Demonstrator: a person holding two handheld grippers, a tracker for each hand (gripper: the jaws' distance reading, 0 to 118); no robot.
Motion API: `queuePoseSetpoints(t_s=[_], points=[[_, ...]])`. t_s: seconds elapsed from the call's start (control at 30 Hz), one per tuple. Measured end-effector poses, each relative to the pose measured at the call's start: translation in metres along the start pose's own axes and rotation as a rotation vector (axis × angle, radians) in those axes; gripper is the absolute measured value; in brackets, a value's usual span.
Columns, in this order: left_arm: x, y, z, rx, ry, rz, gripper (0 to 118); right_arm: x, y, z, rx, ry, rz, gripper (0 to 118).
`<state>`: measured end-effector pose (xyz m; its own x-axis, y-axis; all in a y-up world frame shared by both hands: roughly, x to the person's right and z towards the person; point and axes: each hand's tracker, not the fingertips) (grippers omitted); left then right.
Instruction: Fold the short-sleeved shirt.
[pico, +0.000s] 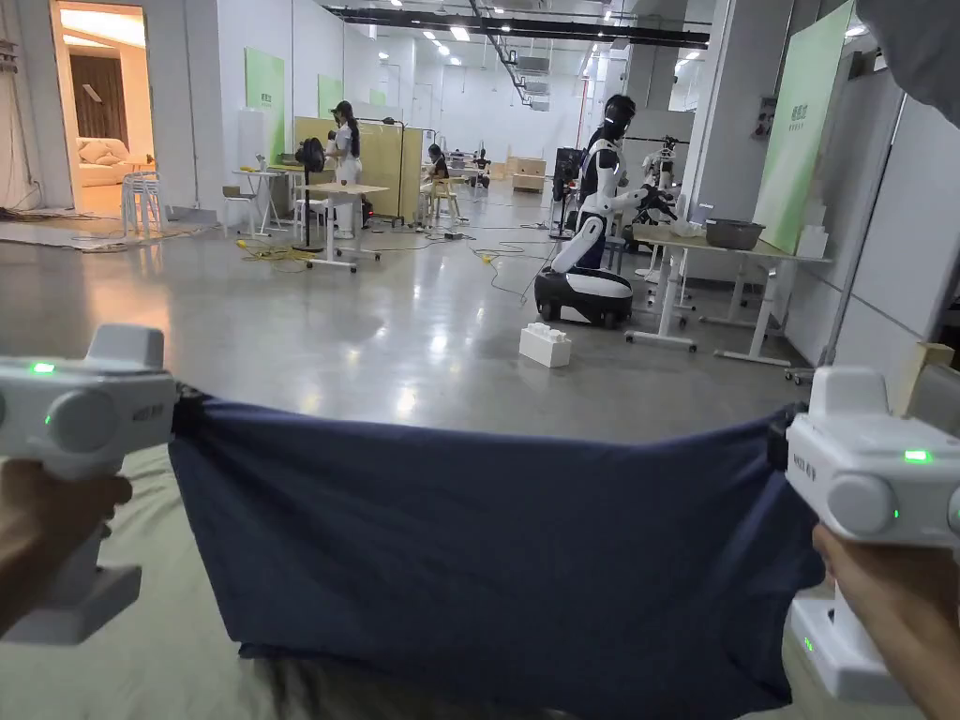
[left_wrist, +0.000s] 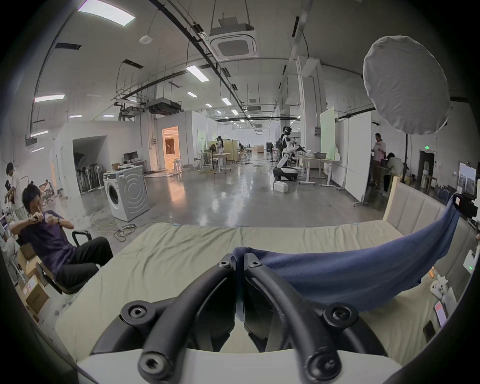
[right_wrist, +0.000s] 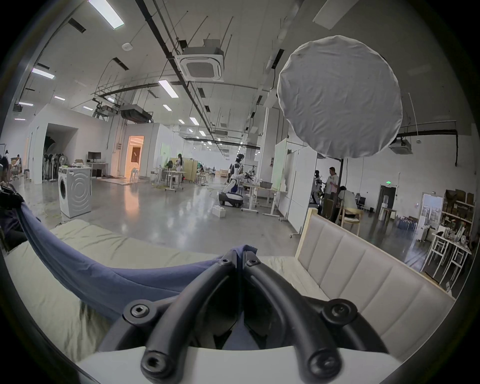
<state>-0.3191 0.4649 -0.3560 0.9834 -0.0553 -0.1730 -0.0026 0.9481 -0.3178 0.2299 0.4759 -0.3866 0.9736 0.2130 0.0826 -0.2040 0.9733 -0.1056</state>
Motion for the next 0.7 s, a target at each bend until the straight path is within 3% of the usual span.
queuePoseSetpoints(t_s=[0.17,0.3,0.37,0.57,0.7], points=[[-0.003,-0.071,0.039,-0.031,-0.012,0.006,6,0.001,-0.059,0.053,-0.046,0.032,-0.013,3],[-0.006,-0.126,0.070,-0.082,-0.013,0.018,6,-0.003,-0.103,0.098,-0.061,0.026,0.021,3],[-0.006,-0.151,0.086,-0.115,-0.036,0.006,6,-0.004,-0.127,0.118,-0.127,0.050,-0.007,3],[-0.013,-0.218,0.128,-0.190,-0.034,0.008,5,-0.010,-0.189,0.179,-0.199,0.071,0.050,3],[-0.017,-0.258,0.147,-0.254,-0.033,-0.030,6,-0.011,-0.227,0.213,-0.281,0.086,0.022,3]])
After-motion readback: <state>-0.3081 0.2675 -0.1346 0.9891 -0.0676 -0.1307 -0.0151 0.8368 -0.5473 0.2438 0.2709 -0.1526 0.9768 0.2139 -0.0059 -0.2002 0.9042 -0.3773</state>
